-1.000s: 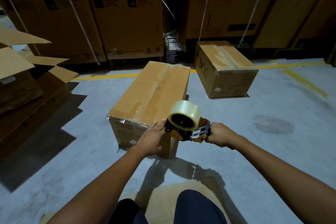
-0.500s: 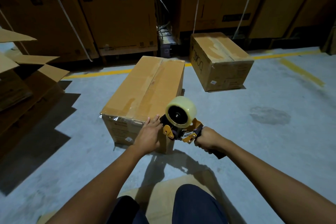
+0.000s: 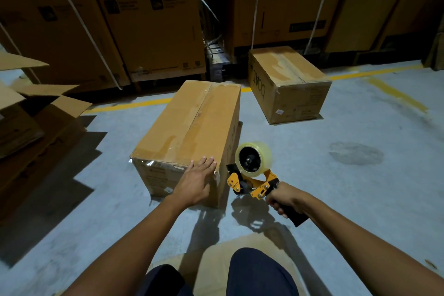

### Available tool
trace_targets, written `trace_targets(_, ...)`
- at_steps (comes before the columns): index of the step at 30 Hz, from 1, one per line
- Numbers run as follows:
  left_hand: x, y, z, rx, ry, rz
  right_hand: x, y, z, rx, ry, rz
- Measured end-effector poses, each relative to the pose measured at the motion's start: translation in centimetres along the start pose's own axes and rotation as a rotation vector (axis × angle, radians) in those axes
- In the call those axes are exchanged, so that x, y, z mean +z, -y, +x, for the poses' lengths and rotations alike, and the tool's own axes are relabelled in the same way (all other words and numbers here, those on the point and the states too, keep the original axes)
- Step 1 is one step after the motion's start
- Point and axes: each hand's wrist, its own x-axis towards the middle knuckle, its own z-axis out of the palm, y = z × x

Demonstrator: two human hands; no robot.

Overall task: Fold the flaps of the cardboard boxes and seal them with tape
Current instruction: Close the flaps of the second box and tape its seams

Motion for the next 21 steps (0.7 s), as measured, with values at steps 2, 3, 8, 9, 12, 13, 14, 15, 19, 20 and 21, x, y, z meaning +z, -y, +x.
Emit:
trace_targets(2, -0.9, -0.3, 0.4, -0.034, -0.021, -0.078, 0.2, -0.2, 0.3, 0.022, 0.003, 0.07)
trace_targets(3, -1.4, -0.3, 1.0, -0.063, -0.046, -0.1, 0.3, -0.2, 0.5, 0.031, 0.005, 0.098)
trace_targets(8, -2.6, -1.6, 4.8, -0.149, -0.186, 0.023, 1.2, -0.6, 2.2, 0.042, 0.026, 0.312)
trace_targets(9, -2.4, -2.0, 5.6, -0.142, -0.191, 0.047, 1.3, -0.8, 2.7, 0.041, 0.025, 0.365)
trace_targets(12, -1.5, -2.1, 7.9, -0.119, -0.197, 0.081, 1.5, -1.4, 4.4, 0.056, 0.007, 0.545)
trace_targets(13, -1.1, -2.0, 8.6, -0.115, -0.197, 0.067, 1.4, -1.7, 5.1, 0.075, 0.003, 0.604)
trace_targets(14, -0.8, -1.8, 9.0, -0.115, -0.199, 0.043, 1.3, -1.9, 5.8, 0.098, 0.007, 0.654)
trace_targets(15, -0.5, -1.7, 9.4, -0.118, -0.196, 0.016, 1.1, -2.3, 6.7, 0.121, 0.013, 0.708)
trace_targets(19, 0.7, -1.2, 10.4, -0.172, -0.121, -0.029, 0.4, -4.0, 10.8, 0.17, -0.008, 0.934)
trace_targets(20, 0.9, -1.1, 10.6, -0.18, -0.108, -0.028, 0.3, -4.4, 11.7, 0.184, -0.018, 0.969)
trace_targets(21, 1.0, -1.0, 10.7, -0.181, -0.111, -0.024, 0.3, -4.9, 12.6, 0.199, -0.031, 0.993)
